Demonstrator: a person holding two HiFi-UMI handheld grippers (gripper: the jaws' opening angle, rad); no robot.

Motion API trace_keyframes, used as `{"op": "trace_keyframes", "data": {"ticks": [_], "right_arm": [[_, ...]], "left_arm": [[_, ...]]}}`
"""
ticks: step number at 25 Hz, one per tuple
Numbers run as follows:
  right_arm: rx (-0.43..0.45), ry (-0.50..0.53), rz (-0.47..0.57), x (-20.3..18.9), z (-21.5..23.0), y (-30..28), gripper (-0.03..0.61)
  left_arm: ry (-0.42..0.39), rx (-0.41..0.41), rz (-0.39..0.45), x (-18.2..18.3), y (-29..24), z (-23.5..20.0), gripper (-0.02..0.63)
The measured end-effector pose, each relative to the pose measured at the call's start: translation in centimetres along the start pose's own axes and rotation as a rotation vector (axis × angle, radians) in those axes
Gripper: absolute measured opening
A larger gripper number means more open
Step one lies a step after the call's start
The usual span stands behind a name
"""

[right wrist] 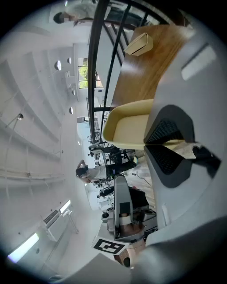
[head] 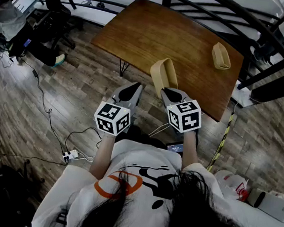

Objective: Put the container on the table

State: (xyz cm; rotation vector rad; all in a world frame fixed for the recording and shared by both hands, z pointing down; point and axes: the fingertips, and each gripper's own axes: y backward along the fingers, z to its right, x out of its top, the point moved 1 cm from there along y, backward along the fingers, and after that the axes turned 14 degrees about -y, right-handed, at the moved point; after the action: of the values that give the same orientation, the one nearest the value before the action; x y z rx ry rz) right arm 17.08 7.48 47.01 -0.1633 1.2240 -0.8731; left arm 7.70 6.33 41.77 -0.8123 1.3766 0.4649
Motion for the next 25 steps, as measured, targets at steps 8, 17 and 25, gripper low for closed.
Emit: {"op": "trace_keyframes", "data": {"ticks": [8, 17, 25], "right_arm": [[0.006, 0.013, -0.019, 0.0, 0.2, -0.9, 0.038], [0.018, 0.007, 0.002, 0.6, -0.1, -1.6, 0.038], [0.022, -0.015, 0.005, 0.7, 0.7, -2.4, 0.038]], "left_arm": [[0.008, 0.012, -0.006, -0.1, 0.1, -0.4, 0.0], [0.007, 0.036, -0.013, -0.1, 0.3, -1.2, 0.0], [-0.009, 0.057, -0.029, -0.4, 0.9, -1.8, 0.0]]}}
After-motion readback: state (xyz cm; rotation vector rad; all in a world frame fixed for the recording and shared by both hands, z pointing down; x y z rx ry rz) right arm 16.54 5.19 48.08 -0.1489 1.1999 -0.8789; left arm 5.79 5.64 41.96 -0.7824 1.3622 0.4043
